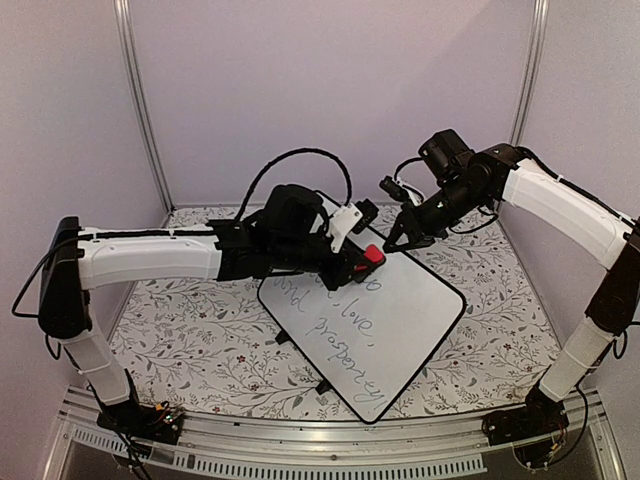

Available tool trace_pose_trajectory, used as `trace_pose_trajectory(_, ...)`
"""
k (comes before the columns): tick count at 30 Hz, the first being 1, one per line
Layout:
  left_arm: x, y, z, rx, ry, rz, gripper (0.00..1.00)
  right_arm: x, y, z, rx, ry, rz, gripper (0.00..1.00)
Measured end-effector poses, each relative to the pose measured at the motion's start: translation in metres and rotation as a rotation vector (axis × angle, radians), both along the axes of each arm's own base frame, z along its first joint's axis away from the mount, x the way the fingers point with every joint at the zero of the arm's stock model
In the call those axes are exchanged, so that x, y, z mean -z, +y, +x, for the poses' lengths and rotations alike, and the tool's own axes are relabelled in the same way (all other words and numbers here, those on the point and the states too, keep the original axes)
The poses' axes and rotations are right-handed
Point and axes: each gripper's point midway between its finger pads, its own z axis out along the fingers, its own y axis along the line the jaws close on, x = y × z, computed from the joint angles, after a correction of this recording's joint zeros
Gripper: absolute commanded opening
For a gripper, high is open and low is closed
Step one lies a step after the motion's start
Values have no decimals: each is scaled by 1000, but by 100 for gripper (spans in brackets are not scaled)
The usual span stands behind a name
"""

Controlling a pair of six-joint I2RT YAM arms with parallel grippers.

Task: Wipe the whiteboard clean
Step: Erase the center of the whiteboard.

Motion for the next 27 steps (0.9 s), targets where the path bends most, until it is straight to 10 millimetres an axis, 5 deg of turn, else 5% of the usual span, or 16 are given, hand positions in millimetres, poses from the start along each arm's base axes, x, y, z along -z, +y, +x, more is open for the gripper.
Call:
trace_pose_trajectory(17,-1,1,3,-19,-9,-23,0,1,3,2,-7,-2,9,0)
trace_pose_trajectory(27,34,32,-10,-75,50,21,0,0,4,2,-9,-3,14,0)
